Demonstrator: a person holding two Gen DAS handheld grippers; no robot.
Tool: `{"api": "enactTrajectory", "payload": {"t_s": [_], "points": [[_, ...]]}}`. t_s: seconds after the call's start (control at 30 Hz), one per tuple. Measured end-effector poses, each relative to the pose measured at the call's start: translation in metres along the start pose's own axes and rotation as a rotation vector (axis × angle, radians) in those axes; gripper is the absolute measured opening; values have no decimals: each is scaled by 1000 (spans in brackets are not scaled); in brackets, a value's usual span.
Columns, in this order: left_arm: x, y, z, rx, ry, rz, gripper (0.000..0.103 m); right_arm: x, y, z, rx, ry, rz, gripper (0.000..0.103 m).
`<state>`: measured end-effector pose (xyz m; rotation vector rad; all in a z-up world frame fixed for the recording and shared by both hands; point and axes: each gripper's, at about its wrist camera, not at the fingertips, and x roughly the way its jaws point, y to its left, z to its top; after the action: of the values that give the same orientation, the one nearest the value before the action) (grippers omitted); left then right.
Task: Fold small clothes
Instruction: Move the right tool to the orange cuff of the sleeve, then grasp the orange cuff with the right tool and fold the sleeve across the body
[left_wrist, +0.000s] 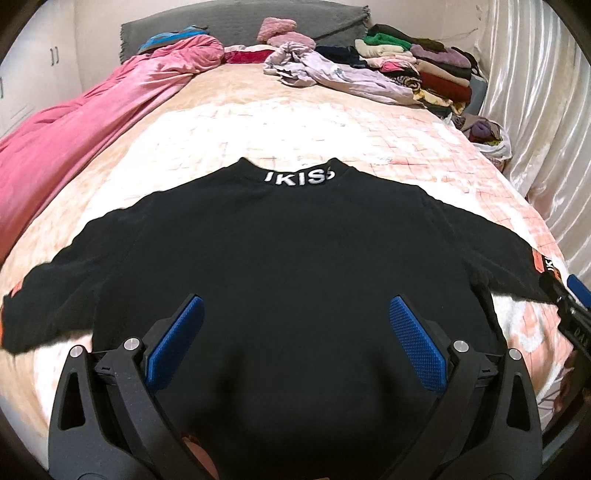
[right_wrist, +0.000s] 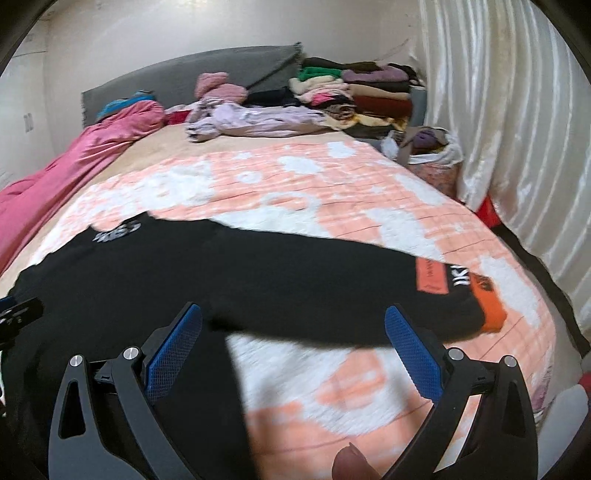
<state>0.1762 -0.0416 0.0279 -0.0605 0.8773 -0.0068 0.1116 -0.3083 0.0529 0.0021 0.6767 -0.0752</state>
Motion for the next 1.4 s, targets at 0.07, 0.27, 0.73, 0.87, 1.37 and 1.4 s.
{"api": "enactTrajectory", "payload": {"t_s": [0.07, 0.27, 0.73, 0.87, 1.37, 1.4], "points": [[9, -4, 5, 8, 9, -4, 94, 9, -13, 6, 16, 9, -40, 99], [40, -13, 16, 13, 45, -6, 94, 36, -49, 16, 51, 26, -158, 99], [84, -1, 17, 0, 70, 51, 94, 65, -151, 24, 250, 66, -265, 99], [87, 2, 18, 7, 64, 57, 94, 67, -191, 18, 367, 75, -251, 99], [94, 10, 17, -7, 67, 46, 94, 88, -205, -6, 375, 172, -6, 15], [94, 10, 17, -9, 68, 43, 94, 83, -206, -6, 392, 153, 34, 14]]}}
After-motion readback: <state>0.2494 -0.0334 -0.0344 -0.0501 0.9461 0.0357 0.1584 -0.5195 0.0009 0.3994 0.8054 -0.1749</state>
